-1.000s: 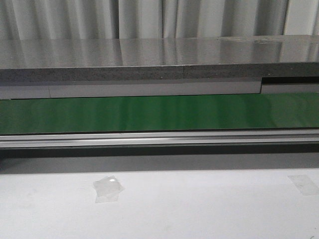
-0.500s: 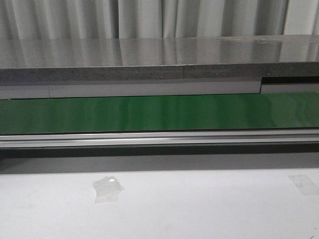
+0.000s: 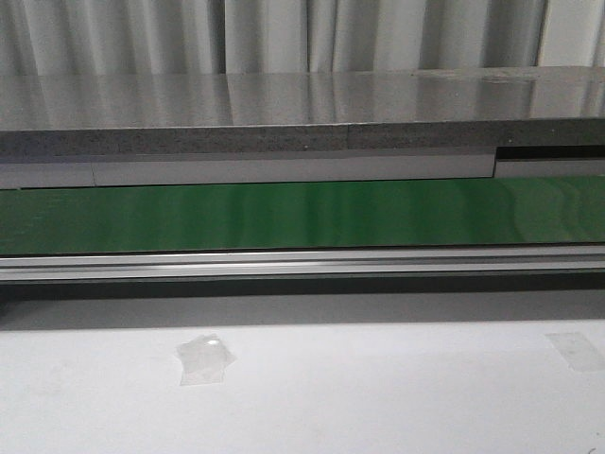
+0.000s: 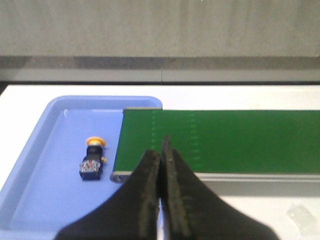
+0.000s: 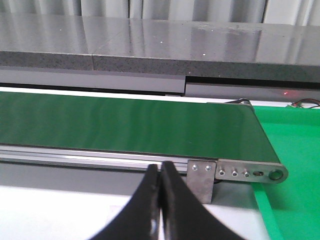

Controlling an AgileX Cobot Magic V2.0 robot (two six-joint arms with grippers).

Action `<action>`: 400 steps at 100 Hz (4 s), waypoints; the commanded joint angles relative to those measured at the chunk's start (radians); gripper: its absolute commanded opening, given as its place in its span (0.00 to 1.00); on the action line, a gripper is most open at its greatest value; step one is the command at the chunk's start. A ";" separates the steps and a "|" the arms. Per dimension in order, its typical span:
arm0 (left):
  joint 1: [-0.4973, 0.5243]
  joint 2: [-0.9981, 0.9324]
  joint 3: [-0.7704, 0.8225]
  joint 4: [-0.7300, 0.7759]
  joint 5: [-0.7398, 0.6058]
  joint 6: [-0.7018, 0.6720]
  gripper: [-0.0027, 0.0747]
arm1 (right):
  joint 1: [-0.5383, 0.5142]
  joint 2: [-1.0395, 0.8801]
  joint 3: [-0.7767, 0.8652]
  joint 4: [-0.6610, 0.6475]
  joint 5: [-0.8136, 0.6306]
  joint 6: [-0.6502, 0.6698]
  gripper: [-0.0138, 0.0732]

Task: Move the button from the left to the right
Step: 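Move the left gripper over the blue tray toward the yellow button, then lower the left gripper and grasp the yellow-capped button body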

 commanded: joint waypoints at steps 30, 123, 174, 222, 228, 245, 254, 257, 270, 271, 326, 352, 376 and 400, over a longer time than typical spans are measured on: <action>0.001 0.299 -0.206 -0.027 0.206 -0.015 0.01 | 0.000 -0.019 -0.016 -0.012 -0.090 -0.004 0.08; 0.001 0.359 -0.206 0.001 0.140 0.012 0.75 | 0.000 -0.019 -0.016 -0.012 -0.090 -0.004 0.08; 0.221 0.751 -0.431 0.054 0.024 0.001 0.75 | 0.000 -0.019 -0.016 -0.012 -0.090 -0.004 0.08; 0.339 1.204 -0.632 -0.027 0.015 0.124 0.75 | 0.000 -0.019 -0.016 -0.012 -0.090 -0.004 0.08; 0.339 1.235 -0.633 -0.027 0.001 0.126 0.75 | 0.000 -0.019 -0.016 -0.012 -0.090 -0.004 0.08; 0.339 1.314 -0.633 -0.027 -0.036 0.126 0.75 | 0.000 -0.019 -0.016 -0.012 -0.090 -0.004 0.08; 0.339 1.346 -0.633 -0.027 -0.057 0.126 0.75 | 0.000 -0.019 -0.016 -0.012 -0.090 -0.004 0.08; 0.339 1.357 -0.633 -0.032 -0.062 0.126 0.75 | 0.000 -0.019 -0.016 -0.012 -0.090 -0.004 0.08; 0.339 1.392 -0.633 -0.046 -0.076 0.126 0.75 | 0.000 -0.019 -0.016 -0.012 -0.090 -0.004 0.08; 0.339 1.396 -0.633 -0.046 -0.077 0.126 0.75 | 0.000 -0.019 -0.016 -0.012 -0.090 -0.004 0.08; 0.339 1.491 -0.666 -0.061 -0.088 0.126 0.75 | 0.000 -0.019 -0.016 -0.012 -0.091 -0.004 0.08; 0.339 1.543 -0.664 -0.061 -0.070 0.126 0.75 | 0.000 -0.019 -0.016 -0.012 -0.091 -0.004 0.08; 0.339 1.558 -0.662 -0.061 -0.066 0.126 0.65 | 0.000 -0.019 -0.016 -0.012 -0.091 -0.004 0.08; 0.339 1.558 -0.662 -0.061 -0.056 0.126 0.28 | 0.000 -0.019 -0.016 -0.012 -0.091 -0.004 0.08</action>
